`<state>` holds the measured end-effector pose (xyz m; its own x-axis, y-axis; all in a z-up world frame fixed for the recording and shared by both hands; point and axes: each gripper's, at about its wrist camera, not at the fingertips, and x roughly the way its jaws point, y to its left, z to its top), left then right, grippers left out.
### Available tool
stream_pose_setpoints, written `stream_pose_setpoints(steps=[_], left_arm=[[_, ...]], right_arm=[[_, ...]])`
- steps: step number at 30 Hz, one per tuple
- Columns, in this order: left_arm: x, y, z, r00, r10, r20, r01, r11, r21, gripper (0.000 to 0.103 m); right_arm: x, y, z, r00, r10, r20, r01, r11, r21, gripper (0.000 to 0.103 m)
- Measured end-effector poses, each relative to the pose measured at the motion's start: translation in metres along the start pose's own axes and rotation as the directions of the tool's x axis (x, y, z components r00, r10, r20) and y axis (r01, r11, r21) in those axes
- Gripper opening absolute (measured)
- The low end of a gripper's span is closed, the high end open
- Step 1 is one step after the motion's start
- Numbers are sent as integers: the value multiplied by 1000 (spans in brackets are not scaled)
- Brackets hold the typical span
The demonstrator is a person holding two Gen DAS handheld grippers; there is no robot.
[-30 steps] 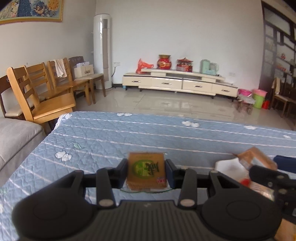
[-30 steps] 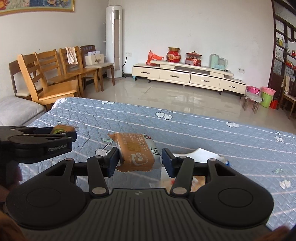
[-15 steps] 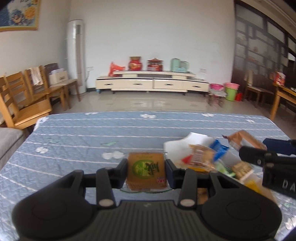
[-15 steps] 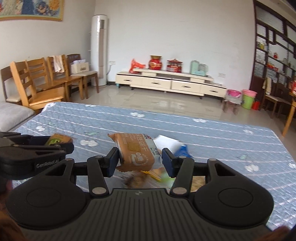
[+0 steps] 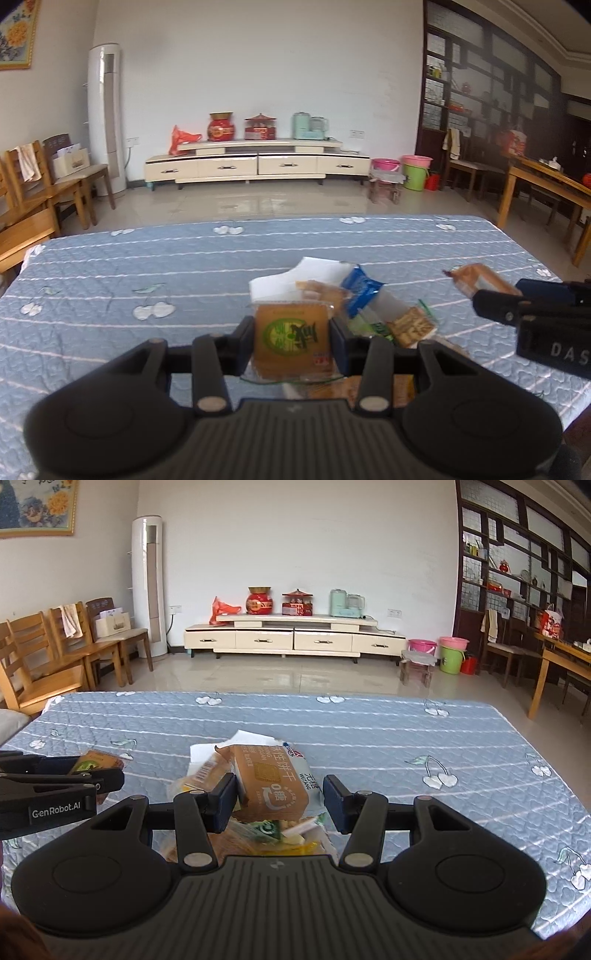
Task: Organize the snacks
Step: 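Carry the orange pack and small brown pack over the white box, then open both tools to release the packs into the box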
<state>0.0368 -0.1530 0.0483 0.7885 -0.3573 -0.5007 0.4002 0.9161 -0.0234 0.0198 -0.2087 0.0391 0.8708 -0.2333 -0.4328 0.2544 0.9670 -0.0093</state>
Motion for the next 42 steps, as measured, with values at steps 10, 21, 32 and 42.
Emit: stream_pose_setpoints(steps=[10,21,32,42], left_arm=[[10,-18,-3,999,-30,-24,30,999,22,42],[17,-27,-6,998,-44,-40,45,998,32,42],[26,-27,-5,998,-41,-51,43,999,32,42],[31,-21,-7,997,-37,-68,38,999,15,42]], right_arm=[[4,2,-3,1000,3,-29,-2,1000,17,64],[13,5,-2,998,22,-56,-21,1000,12,64],[32,9,0,996,32,-79,-33,999,-4,64],[57,14,11,995,82,-50,-83,996,-14,66]])
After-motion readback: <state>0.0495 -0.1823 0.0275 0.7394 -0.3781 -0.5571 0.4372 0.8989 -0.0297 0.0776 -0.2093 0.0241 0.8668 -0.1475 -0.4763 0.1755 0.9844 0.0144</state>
